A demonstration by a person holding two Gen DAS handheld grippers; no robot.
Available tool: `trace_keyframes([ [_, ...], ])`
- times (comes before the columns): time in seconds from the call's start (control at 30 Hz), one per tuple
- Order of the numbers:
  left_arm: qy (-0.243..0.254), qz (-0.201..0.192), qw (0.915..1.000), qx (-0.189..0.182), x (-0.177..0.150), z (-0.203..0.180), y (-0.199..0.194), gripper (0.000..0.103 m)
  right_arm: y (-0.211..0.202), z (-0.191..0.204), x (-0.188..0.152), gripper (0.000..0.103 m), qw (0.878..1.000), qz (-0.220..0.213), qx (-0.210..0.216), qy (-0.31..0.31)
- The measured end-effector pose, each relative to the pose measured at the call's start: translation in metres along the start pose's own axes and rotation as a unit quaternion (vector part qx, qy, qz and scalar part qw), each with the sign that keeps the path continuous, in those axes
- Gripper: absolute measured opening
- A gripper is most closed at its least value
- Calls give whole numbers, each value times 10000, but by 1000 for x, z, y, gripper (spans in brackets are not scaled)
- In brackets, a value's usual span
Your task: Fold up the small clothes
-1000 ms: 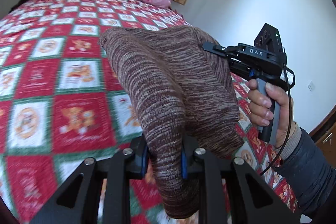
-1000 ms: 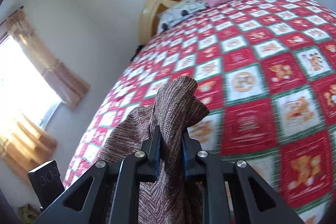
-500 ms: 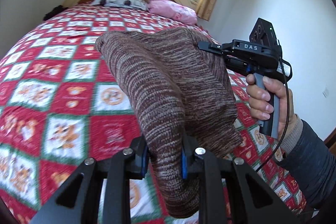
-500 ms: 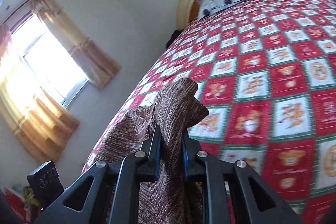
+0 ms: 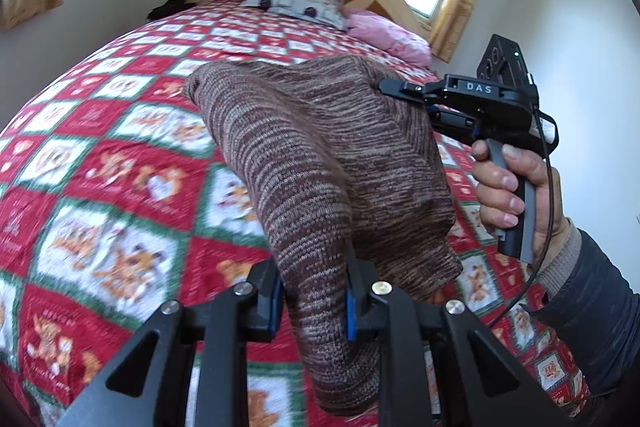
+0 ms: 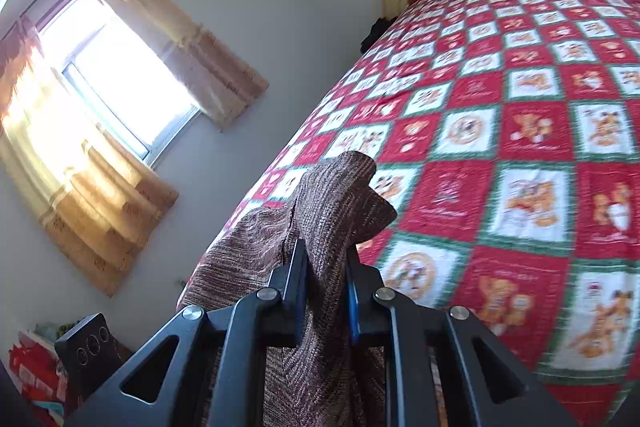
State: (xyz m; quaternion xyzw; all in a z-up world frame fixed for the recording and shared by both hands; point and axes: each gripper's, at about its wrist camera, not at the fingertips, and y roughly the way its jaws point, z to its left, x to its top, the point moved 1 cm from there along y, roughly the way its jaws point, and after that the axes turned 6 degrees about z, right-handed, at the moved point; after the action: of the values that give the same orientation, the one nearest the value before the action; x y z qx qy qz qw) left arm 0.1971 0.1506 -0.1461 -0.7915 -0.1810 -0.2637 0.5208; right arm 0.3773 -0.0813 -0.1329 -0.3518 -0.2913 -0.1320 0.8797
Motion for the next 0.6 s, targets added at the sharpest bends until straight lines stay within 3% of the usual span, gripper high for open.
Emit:
trace_keyframes([
  [0.23,-336,79,9993,144,-11,33,5,24,45,20,1,15,9994,293,-1,-166],
  [0.5,-659,297,9972,200,-31,58,22,26,82,-1,-2,15,9980,504,-385,48],
  [0.6,-891,245,9955,220,-39,65,24,42,79,-23,-4,15,9959,438,-709,342],
])
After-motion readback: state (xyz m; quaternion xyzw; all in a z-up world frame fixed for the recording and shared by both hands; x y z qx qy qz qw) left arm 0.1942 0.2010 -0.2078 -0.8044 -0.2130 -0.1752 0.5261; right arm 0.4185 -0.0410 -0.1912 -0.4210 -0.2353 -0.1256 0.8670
